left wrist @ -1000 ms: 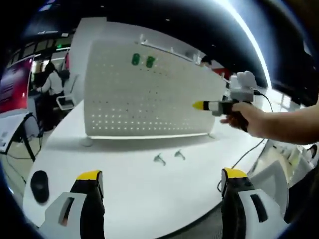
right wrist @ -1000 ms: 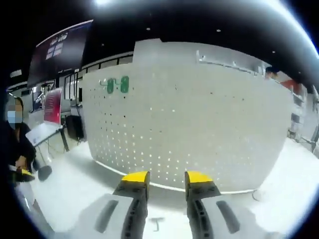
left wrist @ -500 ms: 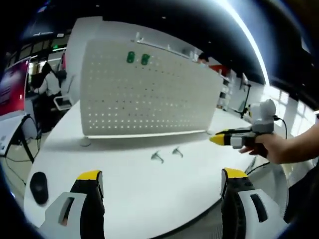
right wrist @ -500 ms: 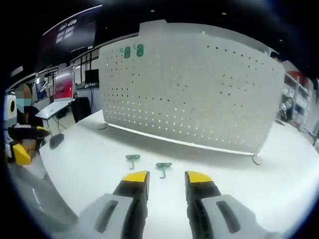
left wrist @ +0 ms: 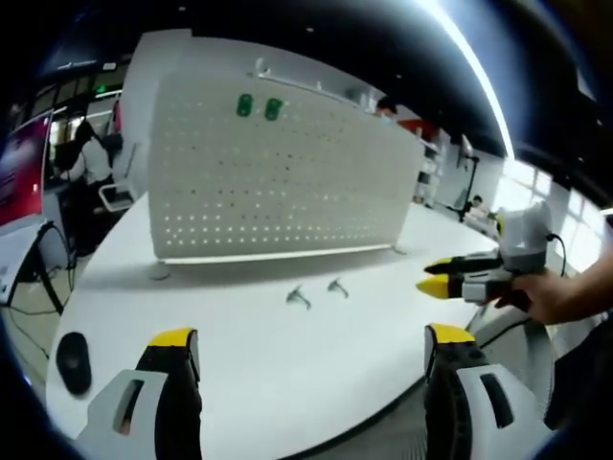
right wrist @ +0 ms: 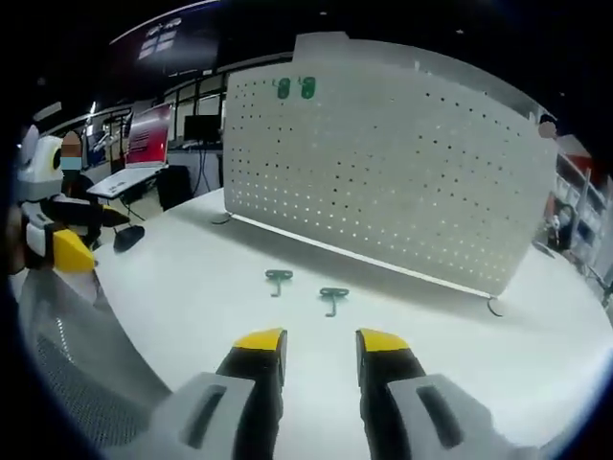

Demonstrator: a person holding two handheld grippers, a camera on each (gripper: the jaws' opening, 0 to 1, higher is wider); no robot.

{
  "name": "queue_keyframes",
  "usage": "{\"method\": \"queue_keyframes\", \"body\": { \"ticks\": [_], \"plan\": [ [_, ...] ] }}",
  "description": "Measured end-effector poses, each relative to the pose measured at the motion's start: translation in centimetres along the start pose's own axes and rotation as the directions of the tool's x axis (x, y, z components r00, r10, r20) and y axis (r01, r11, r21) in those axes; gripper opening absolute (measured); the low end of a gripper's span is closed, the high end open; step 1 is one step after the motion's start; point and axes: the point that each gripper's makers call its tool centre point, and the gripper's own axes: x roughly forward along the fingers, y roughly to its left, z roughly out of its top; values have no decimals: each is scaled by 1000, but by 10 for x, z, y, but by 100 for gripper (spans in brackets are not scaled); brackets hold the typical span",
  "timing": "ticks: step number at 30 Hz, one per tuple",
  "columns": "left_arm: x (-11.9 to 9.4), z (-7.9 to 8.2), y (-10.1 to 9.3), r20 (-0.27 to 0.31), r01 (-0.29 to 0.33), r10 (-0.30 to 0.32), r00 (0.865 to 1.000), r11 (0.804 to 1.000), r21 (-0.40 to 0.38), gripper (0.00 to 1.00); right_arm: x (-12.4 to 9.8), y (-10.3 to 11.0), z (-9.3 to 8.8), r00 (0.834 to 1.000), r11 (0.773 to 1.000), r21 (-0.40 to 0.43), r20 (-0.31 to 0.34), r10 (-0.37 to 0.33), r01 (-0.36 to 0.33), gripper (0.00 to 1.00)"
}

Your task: Insert the hook assembly into the mounting plate slot until the hook locks in place.

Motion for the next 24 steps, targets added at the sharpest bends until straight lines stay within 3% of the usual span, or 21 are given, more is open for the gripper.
{"method": "queue_keyframes", "body": {
  "ticks": [7,11,24],
  "plan": [
    [0,-1,0,-5,-3,3,1000,1000,-1,99,9,13,-3,999,999,-18,-14,49,-50,26],
    [0,-1,1,-6,-5,5,1000,1000,-6,99,18,25,-6,993,993,-32,-45,111,-112,26],
    [-1,1,9,5,-29,29,1000,999,-45,99,73,52,-26,967,976,-43,-153,206,-214,24]
  ]
}}
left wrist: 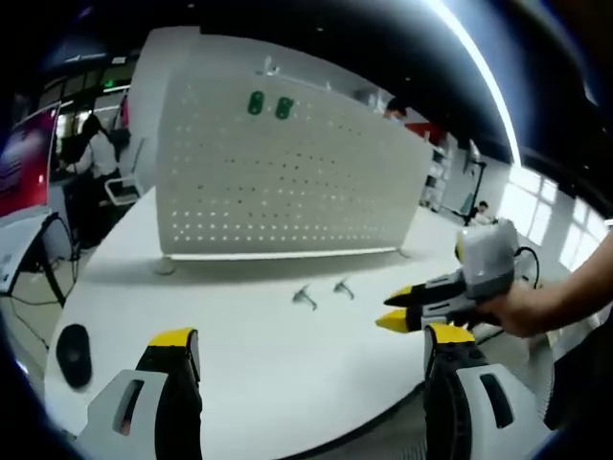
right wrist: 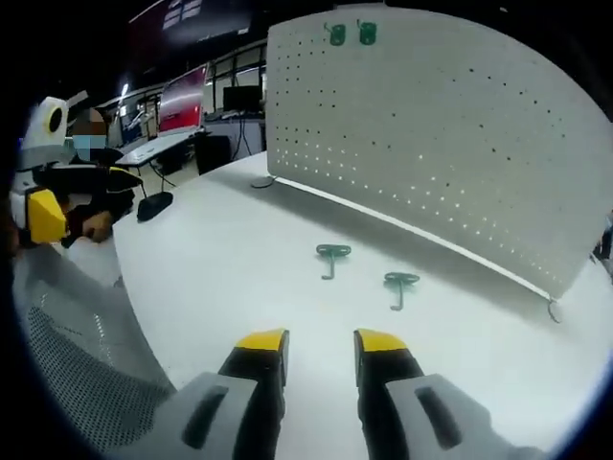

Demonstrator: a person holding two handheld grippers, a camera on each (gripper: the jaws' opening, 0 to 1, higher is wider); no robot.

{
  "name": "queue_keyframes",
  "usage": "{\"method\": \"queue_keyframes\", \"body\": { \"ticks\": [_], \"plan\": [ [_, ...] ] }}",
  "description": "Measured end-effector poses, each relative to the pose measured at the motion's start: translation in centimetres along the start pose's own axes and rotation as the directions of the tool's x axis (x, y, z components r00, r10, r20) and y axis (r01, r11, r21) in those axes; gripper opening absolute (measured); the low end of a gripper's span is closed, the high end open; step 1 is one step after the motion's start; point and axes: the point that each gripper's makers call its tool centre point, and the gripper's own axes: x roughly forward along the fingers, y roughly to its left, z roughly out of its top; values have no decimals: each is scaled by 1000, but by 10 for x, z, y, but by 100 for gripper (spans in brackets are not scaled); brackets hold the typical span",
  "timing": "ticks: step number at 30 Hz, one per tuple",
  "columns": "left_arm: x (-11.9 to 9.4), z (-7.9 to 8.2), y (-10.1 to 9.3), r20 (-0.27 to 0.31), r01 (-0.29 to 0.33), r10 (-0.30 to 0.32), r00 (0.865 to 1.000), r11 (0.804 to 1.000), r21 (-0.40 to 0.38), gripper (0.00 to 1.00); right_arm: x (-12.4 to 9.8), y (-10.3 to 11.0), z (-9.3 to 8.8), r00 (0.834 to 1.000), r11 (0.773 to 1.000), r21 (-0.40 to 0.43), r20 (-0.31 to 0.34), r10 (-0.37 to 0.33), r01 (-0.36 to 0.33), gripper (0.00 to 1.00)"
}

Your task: Insert the hook assembly into the mounting plate slot until the hook locks in place.

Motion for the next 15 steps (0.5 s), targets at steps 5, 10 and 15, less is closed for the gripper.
{"method": "queue_keyframes", "body": {
  "ticks": [5,10,15],
  "plan": [
    [1,-3,-1,-16,-3,3,1000,1000,8,98,31,0,9,999,999,-23,-29,31,-32,22],
    [2,-3,0,-19,-13,13,1000,1000,9,98,60,-5,20,998,999,-33,-43,40,-41,19],
    [1,-2,3,-14,-31,31,999,1000,6,99,87,-10,29,997,998,-39,-63,43,-46,16]
  ]
}}
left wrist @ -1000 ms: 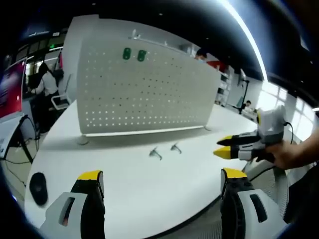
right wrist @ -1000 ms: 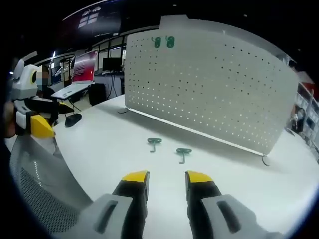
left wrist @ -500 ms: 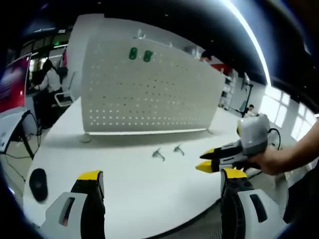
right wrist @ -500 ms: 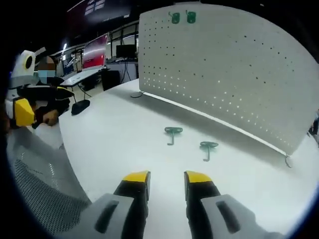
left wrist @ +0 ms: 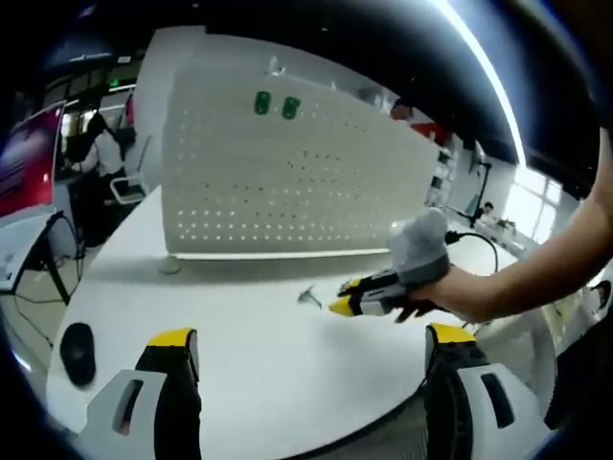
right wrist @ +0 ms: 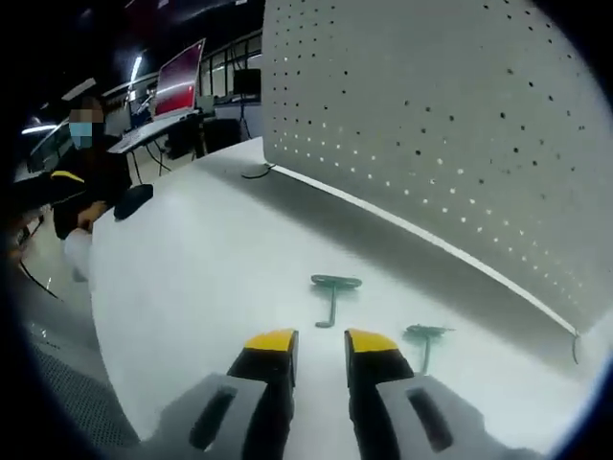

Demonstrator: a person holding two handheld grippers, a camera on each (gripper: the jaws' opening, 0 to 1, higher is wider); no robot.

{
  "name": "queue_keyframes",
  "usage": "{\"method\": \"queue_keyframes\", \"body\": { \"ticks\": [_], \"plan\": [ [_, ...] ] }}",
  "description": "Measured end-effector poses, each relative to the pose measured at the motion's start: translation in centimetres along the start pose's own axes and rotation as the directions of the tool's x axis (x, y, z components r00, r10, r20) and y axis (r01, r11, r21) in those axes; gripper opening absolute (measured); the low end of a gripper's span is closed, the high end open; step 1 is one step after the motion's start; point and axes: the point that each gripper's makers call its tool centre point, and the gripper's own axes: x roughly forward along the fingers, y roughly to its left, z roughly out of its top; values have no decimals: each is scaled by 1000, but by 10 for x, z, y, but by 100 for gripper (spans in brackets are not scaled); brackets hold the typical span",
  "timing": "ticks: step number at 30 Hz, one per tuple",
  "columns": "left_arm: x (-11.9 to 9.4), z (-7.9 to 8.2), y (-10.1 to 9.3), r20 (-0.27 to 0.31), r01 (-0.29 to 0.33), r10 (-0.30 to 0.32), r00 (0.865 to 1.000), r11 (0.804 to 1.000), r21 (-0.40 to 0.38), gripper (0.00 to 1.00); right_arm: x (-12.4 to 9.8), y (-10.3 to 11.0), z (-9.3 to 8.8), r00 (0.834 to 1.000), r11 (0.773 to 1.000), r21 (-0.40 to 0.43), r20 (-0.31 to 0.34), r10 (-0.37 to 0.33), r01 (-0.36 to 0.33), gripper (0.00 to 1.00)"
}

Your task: Insert the hook assembly into the mounting plate slot until the hook locks in place.

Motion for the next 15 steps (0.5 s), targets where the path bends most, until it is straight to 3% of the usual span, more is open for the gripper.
{"method": "queue_keyframes", "body": {
  "ticks": [6,9,15],
  "plan": [
    [-1,0,2,-3,-13,13,1000,1000,-4,99,21,-2,1,999,1000,2,-32,7,-7,14],
    [0,1,3,0,-17,17,1000,1000,-14,100,24,-10,4,999,999,-16,-30,-36,36,13],
    [0,1,4,-3,-27,26,1000,1000,-13,99,31,-9,-1,998,999,-6,-56,-32,32,10]
  ]
}}
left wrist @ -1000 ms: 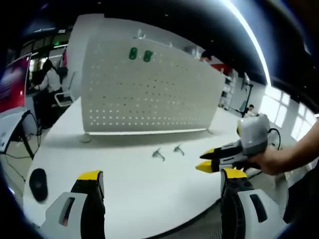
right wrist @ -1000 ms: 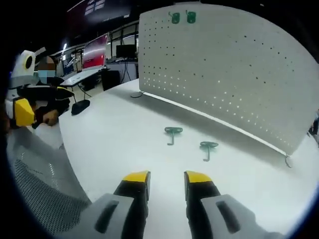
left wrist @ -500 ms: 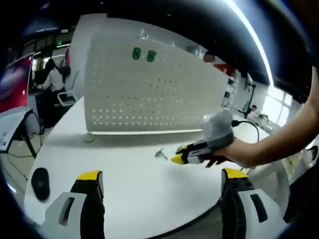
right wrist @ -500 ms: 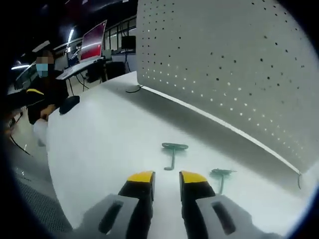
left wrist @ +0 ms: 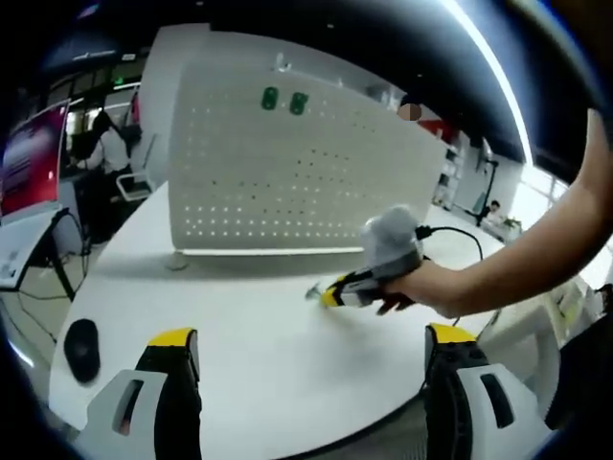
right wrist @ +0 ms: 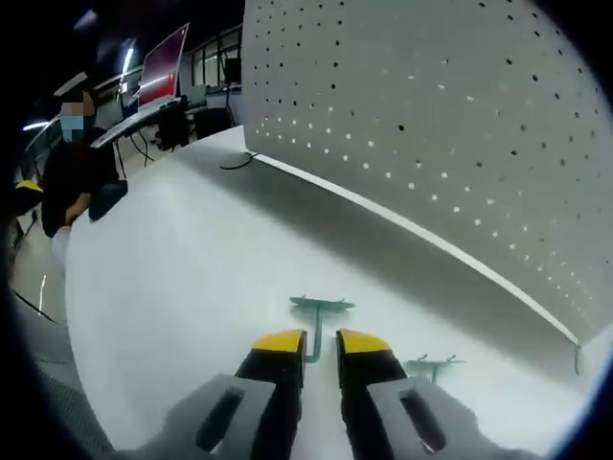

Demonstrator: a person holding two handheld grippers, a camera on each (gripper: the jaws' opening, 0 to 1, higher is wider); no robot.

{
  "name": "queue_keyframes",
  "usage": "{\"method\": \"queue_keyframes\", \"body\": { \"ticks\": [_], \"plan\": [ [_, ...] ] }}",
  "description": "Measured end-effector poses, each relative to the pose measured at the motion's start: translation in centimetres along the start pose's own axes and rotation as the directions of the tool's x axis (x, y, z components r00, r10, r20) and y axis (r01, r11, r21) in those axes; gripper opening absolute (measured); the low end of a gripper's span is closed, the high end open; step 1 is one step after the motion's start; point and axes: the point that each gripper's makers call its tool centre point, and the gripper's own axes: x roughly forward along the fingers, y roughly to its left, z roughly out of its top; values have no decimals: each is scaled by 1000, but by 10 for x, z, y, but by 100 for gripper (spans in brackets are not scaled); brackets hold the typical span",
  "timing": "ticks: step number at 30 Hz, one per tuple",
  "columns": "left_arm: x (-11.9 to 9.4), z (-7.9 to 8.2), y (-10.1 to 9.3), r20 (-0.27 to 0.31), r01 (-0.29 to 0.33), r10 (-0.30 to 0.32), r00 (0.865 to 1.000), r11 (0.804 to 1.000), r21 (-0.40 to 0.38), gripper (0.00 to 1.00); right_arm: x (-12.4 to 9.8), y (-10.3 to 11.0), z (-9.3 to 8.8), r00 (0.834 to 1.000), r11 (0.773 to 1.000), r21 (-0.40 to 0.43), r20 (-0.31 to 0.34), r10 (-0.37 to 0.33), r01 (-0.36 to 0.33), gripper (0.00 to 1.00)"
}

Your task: Insert the hook assembly into the mounting plate slot until the hook locks in place.

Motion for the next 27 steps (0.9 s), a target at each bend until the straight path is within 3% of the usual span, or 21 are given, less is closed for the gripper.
{"method": "queue_keyframes", "body": {
  "ticks": [7,13,16,21,24,27],
  "plan": [
    [-1,3,0,17,4,-4,1000,1000,-12,99,0,0,-1,1000,999,-44,8,-4,5,7],
    [-2,4,1,20,-4,4,1000,1000,-11,98,0,4,-2,1000,1000,-23,25,5,-4,1],
    [-3,5,2,28,-9,9,1000,1000,-21,97,0,2,-3,999,997,82,37,-6,3,1],
    [-2,3,0,12,-2,2,1000,1000,2,97,0,2,-3,1000,996,92,14,-8,7,0],
    [-2,2,-2,8,5,-5,1000,1000,10,97,-2,1,-6,1000,981,192,12,-15,12,0],
    [-1,2,-2,7,8,-8,1000,1000,8,96,-9,0,1,999,979,204,36,-22,14,0]
  ]
}}
